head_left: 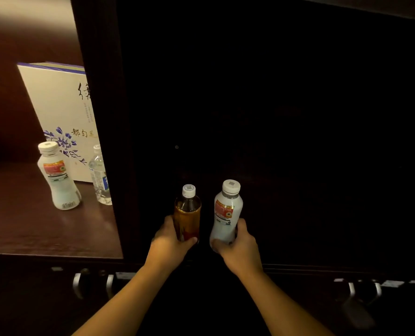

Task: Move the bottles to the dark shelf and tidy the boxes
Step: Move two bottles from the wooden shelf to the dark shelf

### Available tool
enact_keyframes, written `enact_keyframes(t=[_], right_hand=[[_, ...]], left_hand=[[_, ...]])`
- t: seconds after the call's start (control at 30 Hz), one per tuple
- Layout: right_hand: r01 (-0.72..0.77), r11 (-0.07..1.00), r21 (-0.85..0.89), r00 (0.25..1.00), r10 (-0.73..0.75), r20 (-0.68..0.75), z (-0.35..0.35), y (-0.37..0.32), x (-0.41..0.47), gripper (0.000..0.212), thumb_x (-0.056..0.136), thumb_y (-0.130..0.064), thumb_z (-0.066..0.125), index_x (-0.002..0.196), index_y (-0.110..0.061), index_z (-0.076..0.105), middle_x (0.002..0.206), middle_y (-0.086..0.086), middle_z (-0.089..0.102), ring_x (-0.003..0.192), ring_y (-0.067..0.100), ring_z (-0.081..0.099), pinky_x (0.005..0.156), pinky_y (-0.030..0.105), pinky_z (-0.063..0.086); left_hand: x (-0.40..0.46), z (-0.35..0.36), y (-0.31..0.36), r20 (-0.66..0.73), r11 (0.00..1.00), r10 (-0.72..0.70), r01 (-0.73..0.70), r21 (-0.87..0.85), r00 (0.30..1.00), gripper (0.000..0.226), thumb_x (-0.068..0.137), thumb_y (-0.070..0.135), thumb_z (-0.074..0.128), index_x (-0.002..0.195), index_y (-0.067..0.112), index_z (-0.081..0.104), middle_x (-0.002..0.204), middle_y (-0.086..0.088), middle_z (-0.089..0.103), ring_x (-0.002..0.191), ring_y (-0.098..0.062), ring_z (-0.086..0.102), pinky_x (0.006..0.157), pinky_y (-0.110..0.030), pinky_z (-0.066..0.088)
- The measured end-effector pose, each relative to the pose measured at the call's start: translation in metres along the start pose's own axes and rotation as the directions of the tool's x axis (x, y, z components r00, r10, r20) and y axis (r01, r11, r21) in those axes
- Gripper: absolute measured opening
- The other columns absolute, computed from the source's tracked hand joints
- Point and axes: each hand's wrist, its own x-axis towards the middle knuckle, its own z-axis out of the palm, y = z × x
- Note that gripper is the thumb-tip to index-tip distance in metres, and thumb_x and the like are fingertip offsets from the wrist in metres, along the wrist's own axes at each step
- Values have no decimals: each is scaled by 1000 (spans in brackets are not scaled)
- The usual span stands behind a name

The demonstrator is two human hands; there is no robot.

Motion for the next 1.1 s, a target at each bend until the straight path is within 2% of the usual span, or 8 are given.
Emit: enact_keyframes(t=[0.3, 0.4, 0.6, 0.73, 0.83, 0.97, 1.03, 1.1], right_hand=[[-8, 998, 57, 999, 5, 50, -9, 11, -2, 60, 64, -49, 81, 103, -63, 37, 99, -25, 63, 83, -10, 60, 60, 9, 45], [-10, 998, 69, 998, 6, 55, -11, 12, -6, 61, 63, -50, 81, 104, -61, 36, 100, -23, 63, 83, -8, 60, 60, 9, 44], [-9, 998, 63, 997, 4, 76, -16, 14, -9, 62, 61, -49, 80, 106, -57, 38, 99, -20, 65, 84, -3, 63, 62, 15, 47], [-8, 997, 80, 996, 1, 84, -15, 16, -12, 65, 67, -47, 81, 116, -51, 38, 105, -19, 63, 92, -1, 62, 68, 18, 49], [-21, 994, 109, 996, 11, 91, -16, 17, -16, 68, 73, -46, 81, 124, -49, 36, 106, -24, 60, 96, -1, 62, 70, 13, 46], [-67, 989, 129, 996, 60, 59, -17, 17, -29, 87, 76, -41, 82, 145, -32, 30, 121, -21, 48, 103, 0, 53, 73, 12, 41], [-73, 995, 62, 997, 74, -25, -21, 14, -39, 80, 77, -40, 81, 142, -31, 35, 124, -18, 46, 103, 0, 53, 68, 10, 39], [-17, 1000, -1, 998, 16, -54, -24, 10, -49, 54, 81, -41, 77, 126, -33, 48, 118, -18, 53, 93, -3, 56, 62, 10, 41]], left_hand=[[-13, -3, 0, -28, 999, 47, -47, 11, 998, 76, 76, 39, 82, 136, 28, 38, 123, 4, 57, 116, -18, 56, 91, -27, 45], [-19, -6, 1, -23, 999, 38, -38, 6, 999, 74, 76, 38, 82, 136, 28, 38, 124, 4, 57, 118, -19, 56, 95, -33, 48], [-29, -8, 4, -13, 999, 39, -39, 5, 999, 74, 78, 37, 81, 137, 26, 38, 126, 3, 58, 118, -19, 56, 95, -34, 49], [-33, -11, 5, -14, 999, 39, -39, 0, 999, 75, 77, 37, 81, 138, 25, 38, 127, 2, 58, 120, -20, 56, 96, -33, 48], [-34, -12, 5, -7, 999, 48, -48, -4, 999, 75, 77, 38, 81, 137, 23, 39, 129, 2, 57, 121, -19, 55, 96, -30, 46], [-40, -13, 4, 22, 999, 28, -27, -18, 999, 85, 74, 41, 82, 143, 24, 35, 134, 2, 52, 126, -20, 50, 98, -30, 43], [-46, -20, 1, 35, 1000, 16, -15, -15, 999, 86, 74, 43, 82, 145, 26, 35, 138, 3, 49, 128, -19, 48, 103, -36, 44], [-52, -31, -4, 61, 1000, 12, -12, 9, 998, 78, 76, 47, 79, 142, 28, 41, 135, 6, 50, 123, -14, 51, 100, -36, 48]])
